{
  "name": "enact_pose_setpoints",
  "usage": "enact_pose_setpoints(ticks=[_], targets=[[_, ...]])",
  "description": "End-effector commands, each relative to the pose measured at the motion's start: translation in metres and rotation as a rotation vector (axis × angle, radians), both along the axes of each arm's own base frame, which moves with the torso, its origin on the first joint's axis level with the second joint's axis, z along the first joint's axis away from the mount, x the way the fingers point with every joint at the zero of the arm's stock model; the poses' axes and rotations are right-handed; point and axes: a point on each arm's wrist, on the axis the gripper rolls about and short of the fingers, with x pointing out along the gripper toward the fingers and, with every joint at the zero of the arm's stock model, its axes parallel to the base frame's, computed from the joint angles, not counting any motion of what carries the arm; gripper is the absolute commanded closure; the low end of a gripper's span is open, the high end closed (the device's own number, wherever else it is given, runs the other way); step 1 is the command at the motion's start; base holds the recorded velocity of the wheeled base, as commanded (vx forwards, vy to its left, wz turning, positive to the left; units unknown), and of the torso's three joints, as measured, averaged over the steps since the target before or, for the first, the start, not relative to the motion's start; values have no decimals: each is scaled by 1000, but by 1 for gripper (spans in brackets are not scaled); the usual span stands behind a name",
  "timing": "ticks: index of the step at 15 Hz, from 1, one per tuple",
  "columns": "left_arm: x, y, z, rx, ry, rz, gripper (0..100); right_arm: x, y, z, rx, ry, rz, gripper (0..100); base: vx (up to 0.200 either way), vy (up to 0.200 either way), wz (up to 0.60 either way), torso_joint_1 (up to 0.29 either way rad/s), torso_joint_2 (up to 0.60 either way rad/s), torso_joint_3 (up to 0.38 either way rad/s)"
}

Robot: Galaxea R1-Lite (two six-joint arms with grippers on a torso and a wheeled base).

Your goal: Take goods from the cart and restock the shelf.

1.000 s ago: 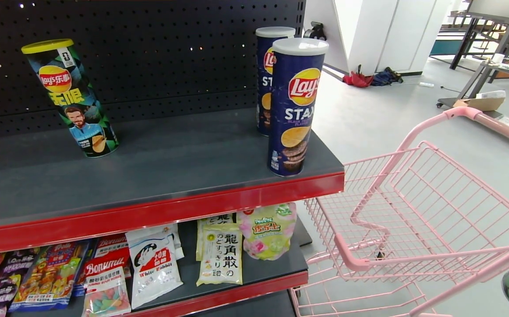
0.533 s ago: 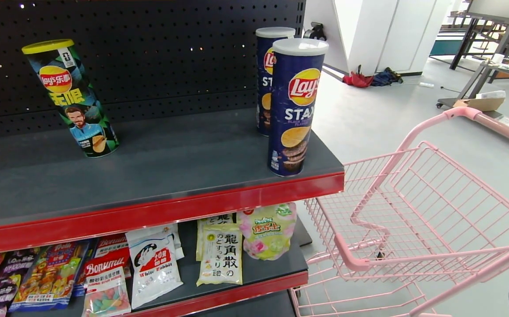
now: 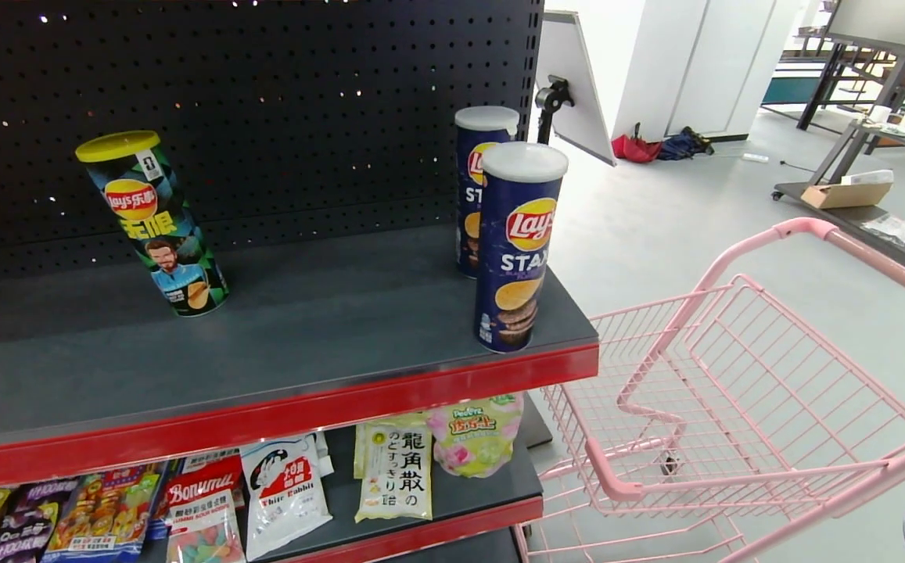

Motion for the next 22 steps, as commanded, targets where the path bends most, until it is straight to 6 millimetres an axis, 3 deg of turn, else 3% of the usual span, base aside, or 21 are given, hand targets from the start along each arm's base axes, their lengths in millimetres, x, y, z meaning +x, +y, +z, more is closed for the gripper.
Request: enact_pose_setpoints(ticks=[1,17,22], targets=[[0,0,0,0,0,1,0,1,0,0,0,7,1,100,0,0,0,232,-603,-354],[0,0,0,-2,0,1,0,2,0,-6,-1,23,1,100,0,0,0,165,-384,-222],[0,0,0,-2,0,1,0,-2,0,-14,6,-23,8,100,0,0,0,16,-34,-18]])
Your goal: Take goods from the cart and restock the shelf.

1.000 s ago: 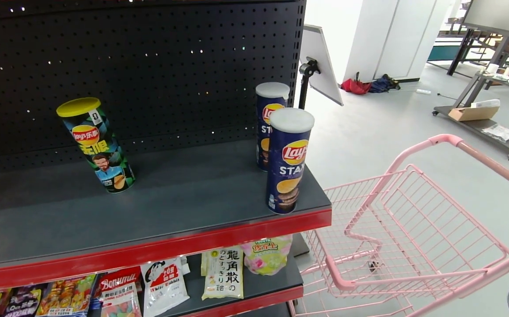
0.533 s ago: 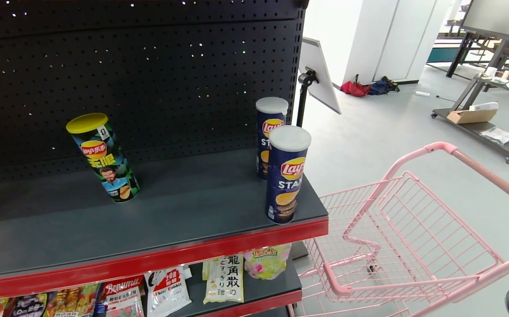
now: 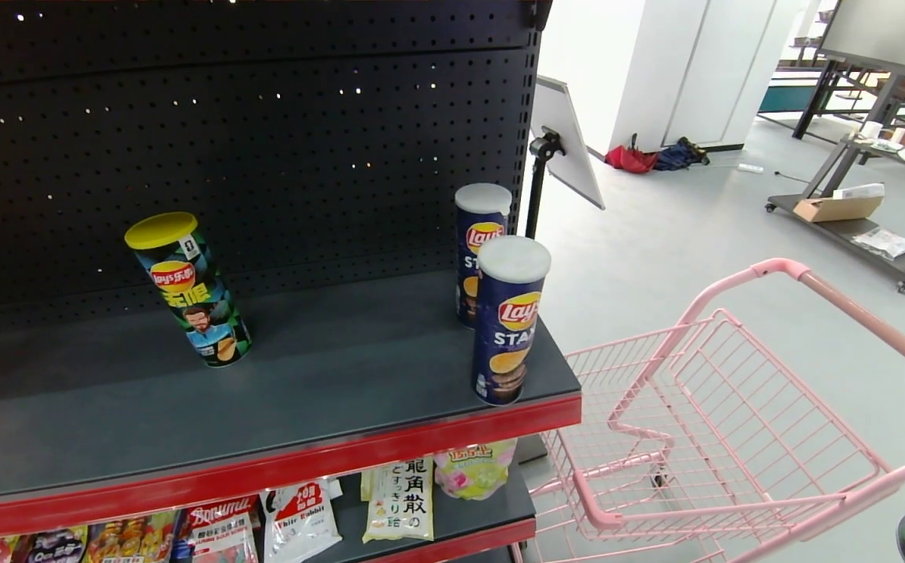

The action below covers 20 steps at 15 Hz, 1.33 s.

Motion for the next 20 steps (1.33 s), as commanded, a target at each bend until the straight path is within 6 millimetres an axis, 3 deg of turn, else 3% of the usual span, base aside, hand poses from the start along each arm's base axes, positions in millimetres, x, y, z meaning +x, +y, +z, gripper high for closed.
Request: enact_pose_setpoints(ticks=[1,5,20], targets=[[0,0,0,0,0,1,0,0,0,-8,5,-26,7,100,0,0,0,0,0,0],[0,0,0,1,1,1,0,8,0,-21,6,-54,7,100,0,0,0,0,0,0],[0,0,0,6,1,-10,0,10,0,-26,8,-24,6,100,0,0,0,0,0,0]])
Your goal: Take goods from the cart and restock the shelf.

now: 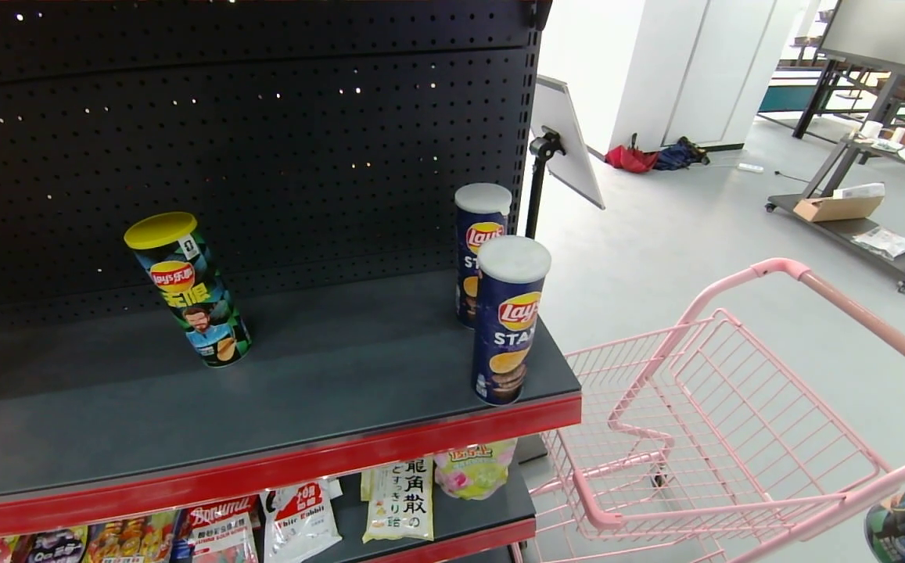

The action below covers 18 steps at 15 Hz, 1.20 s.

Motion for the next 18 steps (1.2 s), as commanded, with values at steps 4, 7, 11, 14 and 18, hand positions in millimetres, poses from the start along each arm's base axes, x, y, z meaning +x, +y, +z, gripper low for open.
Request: enact_pose_setpoints(ticks=[4,7,11,14,18], targets=[[0,0,0,1,0,1,0,1,0,-2,-1,11,1,100,0,50,0,2,1,-1],[0,0,0,1,0,1,0,1,0,-2,-1,11,0,100,0,200,0,-1,-4,4],[0,0,0,1,0,1,0,1,0,-2,-1,9,0,100,0,200,0,6,2,1],[0,0,0,1,0,1,0,1,0,-2,-1,9,0,100,0,200,0,4,4,-1],[0,0,0,1,0,1,0,1,0,-2,0,9,0,100,0,200,0,1,2,1]])
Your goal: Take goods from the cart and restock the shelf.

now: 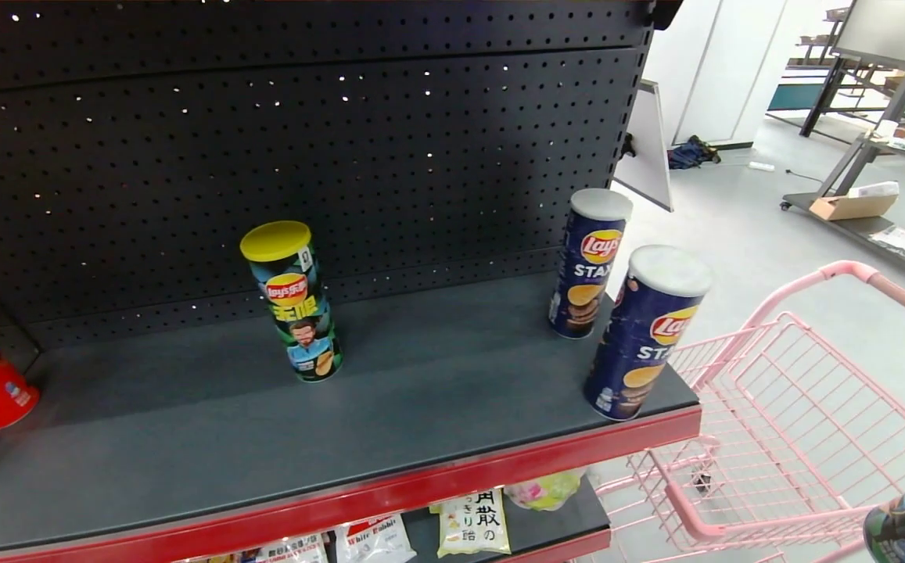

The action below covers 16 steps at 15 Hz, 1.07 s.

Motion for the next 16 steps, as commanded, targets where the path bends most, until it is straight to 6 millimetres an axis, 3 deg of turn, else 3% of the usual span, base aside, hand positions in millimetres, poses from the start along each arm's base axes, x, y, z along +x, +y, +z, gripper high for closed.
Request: enact_pose_setpoints(ticks=[1,8,13,16], targets=[[0,0,0,0,0,1,0,0,0,0,0,1,1,100,0,200,0,2,-2,7],[0,0,0,0,0,1,0,-6,0,0,-1,-30,-7,100,0,200,0,5,2,2],[0,0,0,0,0,1,0,-27,-1,-18,-3,-109,-12,100,0,0,0,0,0,0],[0,0,0,-3,0,1,0,-39,-1,-39,-25,-150,10,100,0,0,0,0,0,0]])
